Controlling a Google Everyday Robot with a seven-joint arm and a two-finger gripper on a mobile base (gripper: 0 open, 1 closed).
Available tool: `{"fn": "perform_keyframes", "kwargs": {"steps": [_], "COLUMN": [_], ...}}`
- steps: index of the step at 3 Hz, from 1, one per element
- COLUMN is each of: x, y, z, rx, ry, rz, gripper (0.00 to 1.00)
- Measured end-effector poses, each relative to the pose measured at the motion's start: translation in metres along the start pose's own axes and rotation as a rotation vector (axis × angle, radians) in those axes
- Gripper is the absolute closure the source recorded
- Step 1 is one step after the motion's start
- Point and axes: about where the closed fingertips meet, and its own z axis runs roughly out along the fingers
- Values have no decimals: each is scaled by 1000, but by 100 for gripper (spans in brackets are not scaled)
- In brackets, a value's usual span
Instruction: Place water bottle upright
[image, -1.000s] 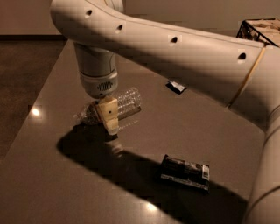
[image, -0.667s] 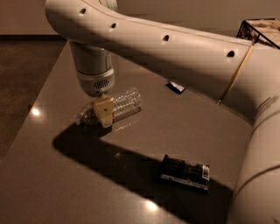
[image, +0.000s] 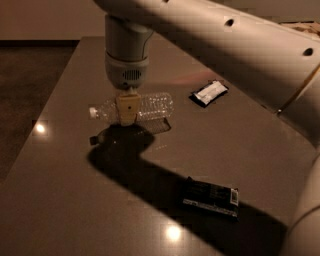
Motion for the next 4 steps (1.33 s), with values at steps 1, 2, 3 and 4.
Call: {"fn": "perform_keyframes", "kwargs": {"steps": [1,2,3,4], "x": [11,22,32,48], "y": [8,17,20,17], "z": [-39,-68,-96,-118], "rx": [73,154,261,365], "ry": [-154,-349,-541,-720], "rz": [102,229,335,435], "gripper": [100,100,100,100]}}
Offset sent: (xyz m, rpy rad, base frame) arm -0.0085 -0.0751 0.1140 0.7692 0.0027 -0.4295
